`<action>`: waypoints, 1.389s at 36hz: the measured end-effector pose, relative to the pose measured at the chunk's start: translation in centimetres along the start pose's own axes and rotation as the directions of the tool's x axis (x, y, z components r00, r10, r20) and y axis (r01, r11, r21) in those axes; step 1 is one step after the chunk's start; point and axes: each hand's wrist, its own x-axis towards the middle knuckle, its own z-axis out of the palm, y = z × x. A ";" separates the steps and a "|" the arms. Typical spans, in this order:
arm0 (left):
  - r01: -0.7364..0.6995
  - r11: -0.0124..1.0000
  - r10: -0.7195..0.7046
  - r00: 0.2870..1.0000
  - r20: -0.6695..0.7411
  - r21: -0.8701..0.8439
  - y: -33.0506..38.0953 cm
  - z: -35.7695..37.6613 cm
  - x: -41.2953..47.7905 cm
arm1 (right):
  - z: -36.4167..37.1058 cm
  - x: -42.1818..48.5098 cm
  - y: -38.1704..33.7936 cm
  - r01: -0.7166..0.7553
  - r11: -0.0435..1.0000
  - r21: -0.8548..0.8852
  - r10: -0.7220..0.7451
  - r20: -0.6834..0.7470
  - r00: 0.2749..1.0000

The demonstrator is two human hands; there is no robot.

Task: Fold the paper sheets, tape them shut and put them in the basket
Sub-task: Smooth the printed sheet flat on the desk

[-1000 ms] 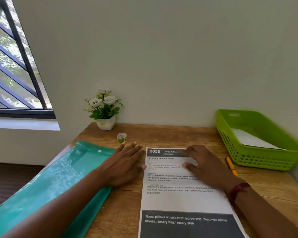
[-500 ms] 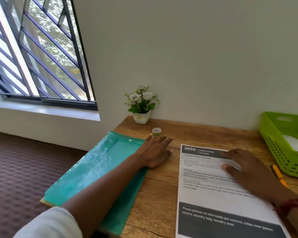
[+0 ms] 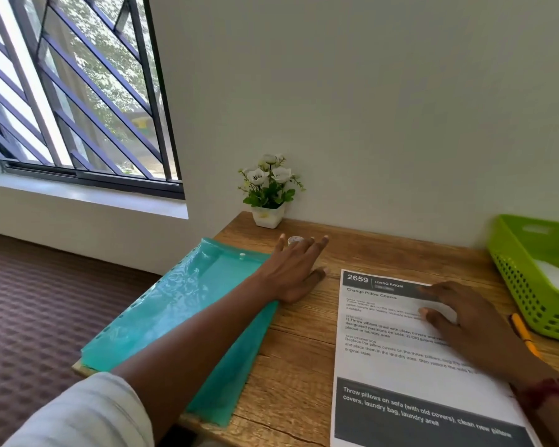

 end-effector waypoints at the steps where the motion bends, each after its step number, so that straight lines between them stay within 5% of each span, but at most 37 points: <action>1: -0.013 1.000 0.014 1.000 -0.020 0.009 0.4 -0.4 0.3 | -0.1 0.1 0.0 -0.004 1.000 0.005 0.004 -0.022 1.000; 8: -0.102 0.990 0.102 0.995 0.004 -0.102 5.2 -2.2 2.0 | -0.2 0.4 0.1 -0.042 0.999 0.020 0.043 -0.076 0.996; 17: 0.002 0.995 0.012 0.991 0.135 -0.101 11.3 2.1 3.9 | -1.1 0.3 -0.2 -0.126 0.978 -0.168 0.121 -0.040 0.992; 28: 0.163 0.953 -0.119 0.977 0.178 -0.257 10.9 3.7 3.6 | -2.4 -0.1 0.0 -0.235 0.947 -0.217 0.276 0.181 0.944; 34: 0.222 0.954 -0.182 0.963 0.198 -0.202 10.8 3.8 3.5 | -2.3 0.0 0.2 -0.248 0.935 -0.255 0.307 0.228 0.924; 50: 0.325 0.912 -0.297 0.944 0.143 -0.250 10.7 3.6 3.5 | -1.7 0.1 -0.4 -0.259 0.949 -0.180 0.288 0.158 0.945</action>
